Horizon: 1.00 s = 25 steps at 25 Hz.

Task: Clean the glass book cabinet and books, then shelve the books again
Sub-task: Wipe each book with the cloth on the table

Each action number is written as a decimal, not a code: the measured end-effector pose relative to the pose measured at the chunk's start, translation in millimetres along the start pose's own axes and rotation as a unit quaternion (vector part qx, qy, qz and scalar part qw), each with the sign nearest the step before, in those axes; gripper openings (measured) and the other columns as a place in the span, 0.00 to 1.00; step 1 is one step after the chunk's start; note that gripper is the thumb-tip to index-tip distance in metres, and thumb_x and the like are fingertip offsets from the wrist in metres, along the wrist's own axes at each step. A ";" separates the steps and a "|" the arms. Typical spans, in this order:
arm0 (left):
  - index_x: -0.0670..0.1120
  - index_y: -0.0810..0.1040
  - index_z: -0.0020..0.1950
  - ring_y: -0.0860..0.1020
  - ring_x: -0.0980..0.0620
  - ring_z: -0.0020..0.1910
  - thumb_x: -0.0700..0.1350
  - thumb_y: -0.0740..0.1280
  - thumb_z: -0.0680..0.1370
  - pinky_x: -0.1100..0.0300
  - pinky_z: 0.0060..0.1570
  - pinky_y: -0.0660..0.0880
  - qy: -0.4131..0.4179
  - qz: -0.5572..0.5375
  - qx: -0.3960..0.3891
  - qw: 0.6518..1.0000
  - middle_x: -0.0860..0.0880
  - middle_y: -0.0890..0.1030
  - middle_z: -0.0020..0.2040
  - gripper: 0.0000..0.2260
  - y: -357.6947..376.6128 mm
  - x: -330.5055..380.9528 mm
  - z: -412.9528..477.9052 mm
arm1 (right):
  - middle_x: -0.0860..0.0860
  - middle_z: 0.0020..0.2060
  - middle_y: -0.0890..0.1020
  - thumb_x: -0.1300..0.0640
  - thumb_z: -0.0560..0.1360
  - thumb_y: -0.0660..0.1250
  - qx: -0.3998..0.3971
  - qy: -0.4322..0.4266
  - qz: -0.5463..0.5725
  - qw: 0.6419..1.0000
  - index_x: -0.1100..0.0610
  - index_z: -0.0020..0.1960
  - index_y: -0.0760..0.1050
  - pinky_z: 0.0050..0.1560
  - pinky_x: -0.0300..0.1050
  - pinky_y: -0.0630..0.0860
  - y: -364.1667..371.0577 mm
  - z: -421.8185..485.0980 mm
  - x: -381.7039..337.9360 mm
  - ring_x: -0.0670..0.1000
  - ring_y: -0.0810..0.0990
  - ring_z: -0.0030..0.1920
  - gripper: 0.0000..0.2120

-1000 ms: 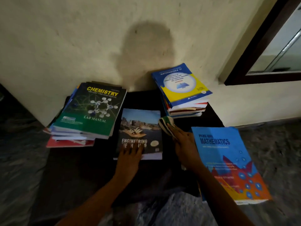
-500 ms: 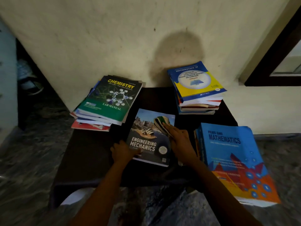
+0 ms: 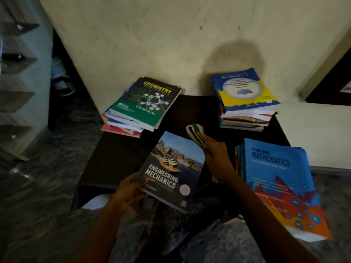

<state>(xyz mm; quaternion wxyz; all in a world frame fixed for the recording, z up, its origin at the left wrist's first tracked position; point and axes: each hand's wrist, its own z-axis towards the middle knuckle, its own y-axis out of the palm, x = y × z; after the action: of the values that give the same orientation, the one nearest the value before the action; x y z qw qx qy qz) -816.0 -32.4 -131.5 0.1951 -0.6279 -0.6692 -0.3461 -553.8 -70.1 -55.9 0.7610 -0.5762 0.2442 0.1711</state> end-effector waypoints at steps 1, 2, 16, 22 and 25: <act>0.39 0.74 0.59 0.80 0.45 0.39 0.35 0.64 0.76 0.56 0.32 0.81 -0.017 -0.038 0.014 0.999 0.39 0.80 0.50 0.12 -10.7 -2.8 -3.8 | 0.57 0.69 0.69 0.65 0.78 0.55 -0.004 -0.018 0.006 1.000 0.57 0.70 0.65 0.64 0.45 0.59 7.6 4.4 -1.8 0.59 0.68 0.66 0.21; 0.39 0.75 0.58 0.81 0.45 0.38 0.38 0.63 0.77 0.55 0.32 0.81 -0.033 -0.084 0.023 0.996 0.39 0.81 0.47 0.10 -16.5 -5.7 -7.6 | 0.59 0.67 0.70 0.63 0.77 0.54 -0.015 -0.029 0.006 0.999 0.58 0.70 0.66 0.64 0.49 0.61 17.4 9.7 -2.3 0.60 0.70 0.65 0.21; 0.41 0.76 0.49 0.83 0.49 0.32 0.46 0.59 0.80 0.57 0.33 0.80 -0.027 -0.194 0.040 0.980 0.45 0.84 0.34 0.10 -22.6 -14.3 -11.1 | 0.56 0.73 0.61 0.54 0.72 0.68 -0.144 -0.077 -0.157 0.974 0.46 0.73 0.59 0.66 0.64 0.64 145.5 -20.3 -58.3 0.63 0.63 0.70 0.33; 0.40 0.75 0.55 0.83 0.47 0.33 0.45 0.57 0.81 0.53 0.38 0.80 -0.011 -0.198 0.028 0.980 0.45 0.84 0.34 0.11 -20.6 -14.4 -15.3 | 0.54 0.63 0.75 0.50 0.74 0.55 -0.128 -0.163 -0.108 0.972 0.48 0.68 0.67 0.56 0.55 0.74 129.2 -46.0 -39.3 0.58 0.75 0.59 0.22; 0.40 0.72 0.61 0.81 0.44 0.40 0.46 0.59 0.80 0.51 0.39 0.80 -0.006 -0.199 0.032 0.980 0.46 0.84 0.35 0.13 -22.4 -15.9 -12.3 | 0.56 0.69 0.67 0.58 0.78 0.57 -0.035 0.025 -0.177 0.983 0.50 0.73 0.60 0.63 0.53 0.65 90.0 0.7 18.1 0.59 0.65 0.65 0.24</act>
<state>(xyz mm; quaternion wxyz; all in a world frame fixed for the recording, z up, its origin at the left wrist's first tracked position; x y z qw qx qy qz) -837.9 -51.7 -139.0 0.1381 -0.4782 -0.7924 -0.3527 -587.6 -44.8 -137.4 0.7520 -0.6409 0.1516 0.0281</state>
